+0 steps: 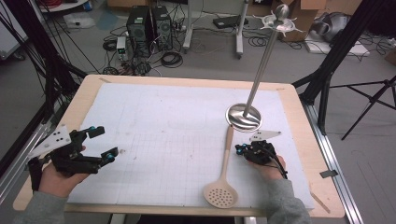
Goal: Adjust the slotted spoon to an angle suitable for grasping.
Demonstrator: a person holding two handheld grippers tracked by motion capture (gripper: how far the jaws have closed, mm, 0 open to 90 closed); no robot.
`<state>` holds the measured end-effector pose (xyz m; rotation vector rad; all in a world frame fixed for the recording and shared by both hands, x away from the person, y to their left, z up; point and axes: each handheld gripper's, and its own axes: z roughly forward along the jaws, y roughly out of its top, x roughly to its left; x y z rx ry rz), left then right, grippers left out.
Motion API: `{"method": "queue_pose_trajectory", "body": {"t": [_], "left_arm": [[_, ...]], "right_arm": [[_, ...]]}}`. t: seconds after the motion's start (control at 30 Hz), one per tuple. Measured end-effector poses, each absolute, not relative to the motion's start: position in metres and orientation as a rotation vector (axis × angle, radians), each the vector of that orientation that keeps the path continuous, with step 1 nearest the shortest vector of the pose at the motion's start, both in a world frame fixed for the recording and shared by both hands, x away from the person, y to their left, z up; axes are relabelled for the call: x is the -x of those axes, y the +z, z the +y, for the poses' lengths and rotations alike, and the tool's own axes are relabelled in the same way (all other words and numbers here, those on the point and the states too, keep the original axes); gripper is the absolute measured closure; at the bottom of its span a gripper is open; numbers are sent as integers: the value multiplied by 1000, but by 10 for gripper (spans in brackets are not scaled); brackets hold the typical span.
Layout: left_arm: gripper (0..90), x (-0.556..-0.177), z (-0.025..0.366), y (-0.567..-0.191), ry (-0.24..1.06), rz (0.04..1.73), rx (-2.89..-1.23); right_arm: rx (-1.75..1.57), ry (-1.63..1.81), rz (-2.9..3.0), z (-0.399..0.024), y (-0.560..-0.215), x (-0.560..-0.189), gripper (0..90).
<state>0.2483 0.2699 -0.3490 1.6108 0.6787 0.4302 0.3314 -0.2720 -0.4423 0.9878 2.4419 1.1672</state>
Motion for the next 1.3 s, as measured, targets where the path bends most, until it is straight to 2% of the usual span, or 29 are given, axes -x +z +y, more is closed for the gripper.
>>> {"method": "queue_pose_trajectory", "body": {"t": [0.5, 1.3], "left_arm": [[79, -242, 279, -349, 448, 695, -1605], [79, -220, 305, -352, 501, 757, -1594]], "right_arm": [[-943, 1172, 2473, -255, -448, -343, 897], [-778, 1198, 2572, -190, -449, -372, 896]]}}
